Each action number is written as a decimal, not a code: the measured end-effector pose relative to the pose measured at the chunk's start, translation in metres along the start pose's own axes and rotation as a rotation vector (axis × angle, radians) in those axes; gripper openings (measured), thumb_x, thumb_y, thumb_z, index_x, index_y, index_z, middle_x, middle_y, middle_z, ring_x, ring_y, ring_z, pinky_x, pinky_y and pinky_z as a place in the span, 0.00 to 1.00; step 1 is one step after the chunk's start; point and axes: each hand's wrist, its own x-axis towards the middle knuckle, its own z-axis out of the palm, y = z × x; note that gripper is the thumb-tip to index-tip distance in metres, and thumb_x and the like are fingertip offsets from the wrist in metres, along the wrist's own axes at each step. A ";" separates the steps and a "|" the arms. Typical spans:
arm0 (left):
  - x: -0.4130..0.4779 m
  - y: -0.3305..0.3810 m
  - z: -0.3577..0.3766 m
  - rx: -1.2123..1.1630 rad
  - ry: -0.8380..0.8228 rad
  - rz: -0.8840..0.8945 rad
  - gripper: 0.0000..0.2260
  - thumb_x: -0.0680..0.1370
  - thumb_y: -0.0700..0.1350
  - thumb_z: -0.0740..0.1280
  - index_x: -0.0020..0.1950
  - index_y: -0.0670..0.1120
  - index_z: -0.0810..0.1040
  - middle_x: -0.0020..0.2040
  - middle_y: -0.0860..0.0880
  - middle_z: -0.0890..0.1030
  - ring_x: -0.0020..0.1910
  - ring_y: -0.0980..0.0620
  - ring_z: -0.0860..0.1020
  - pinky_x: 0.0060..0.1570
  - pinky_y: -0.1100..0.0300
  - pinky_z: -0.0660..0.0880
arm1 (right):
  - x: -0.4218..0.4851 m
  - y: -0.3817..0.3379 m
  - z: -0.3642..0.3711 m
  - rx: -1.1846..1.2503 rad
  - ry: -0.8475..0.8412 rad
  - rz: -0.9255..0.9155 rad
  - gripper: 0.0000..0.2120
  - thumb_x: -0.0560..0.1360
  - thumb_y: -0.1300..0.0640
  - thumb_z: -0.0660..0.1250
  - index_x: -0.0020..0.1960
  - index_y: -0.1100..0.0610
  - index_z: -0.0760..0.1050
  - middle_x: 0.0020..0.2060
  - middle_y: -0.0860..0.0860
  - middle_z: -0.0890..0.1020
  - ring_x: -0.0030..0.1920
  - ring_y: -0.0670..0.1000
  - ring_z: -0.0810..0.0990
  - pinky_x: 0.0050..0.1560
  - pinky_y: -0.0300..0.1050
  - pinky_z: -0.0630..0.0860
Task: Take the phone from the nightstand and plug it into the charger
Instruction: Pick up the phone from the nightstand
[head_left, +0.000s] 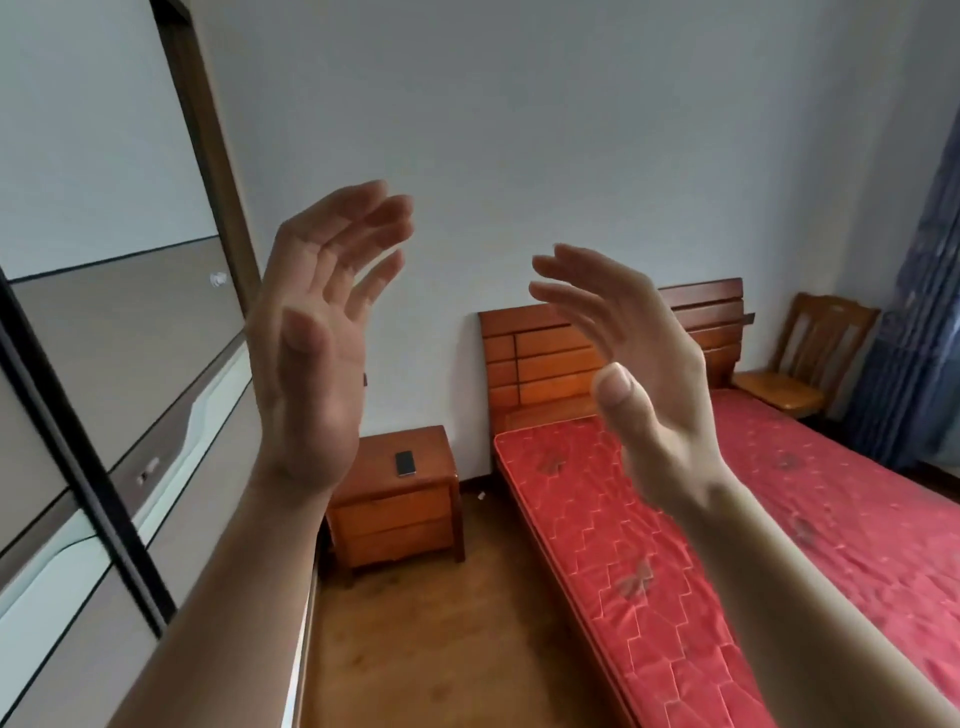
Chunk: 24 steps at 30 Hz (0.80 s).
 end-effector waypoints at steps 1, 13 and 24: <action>0.007 -0.014 -0.002 0.004 0.005 -0.008 0.38 0.73 0.76 0.64 0.70 0.47 0.70 0.67 0.49 0.77 0.70 0.46 0.77 0.72 0.45 0.71 | 0.008 0.016 -0.002 0.013 -0.007 0.007 0.39 0.78 0.31 0.63 0.76 0.60 0.68 0.73 0.57 0.78 0.72 0.57 0.79 0.72 0.59 0.76; 0.031 -0.189 -0.072 0.098 0.128 -0.172 0.39 0.71 0.77 0.65 0.69 0.49 0.71 0.67 0.51 0.79 0.68 0.50 0.78 0.70 0.48 0.73 | 0.077 0.208 0.039 0.145 -0.097 0.100 0.38 0.77 0.30 0.63 0.75 0.58 0.68 0.72 0.58 0.77 0.72 0.57 0.79 0.73 0.59 0.75; 0.105 -0.340 -0.191 0.132 0.147 -0.153 0.37 0.71 0.77 0.64 0.68 0.51 0.72 0.67 0.49 0.78 0.70 0.45 0.77 0.69 0.45 0.74 | 0.181 0.381 0.128 0.152 -0.141 0.057 0.37 0.78 0.31 0.62 0.75 0.57 0.68 0.73 0.56 0.77 0.72 0.58 0.79 0.73 0.59 0.75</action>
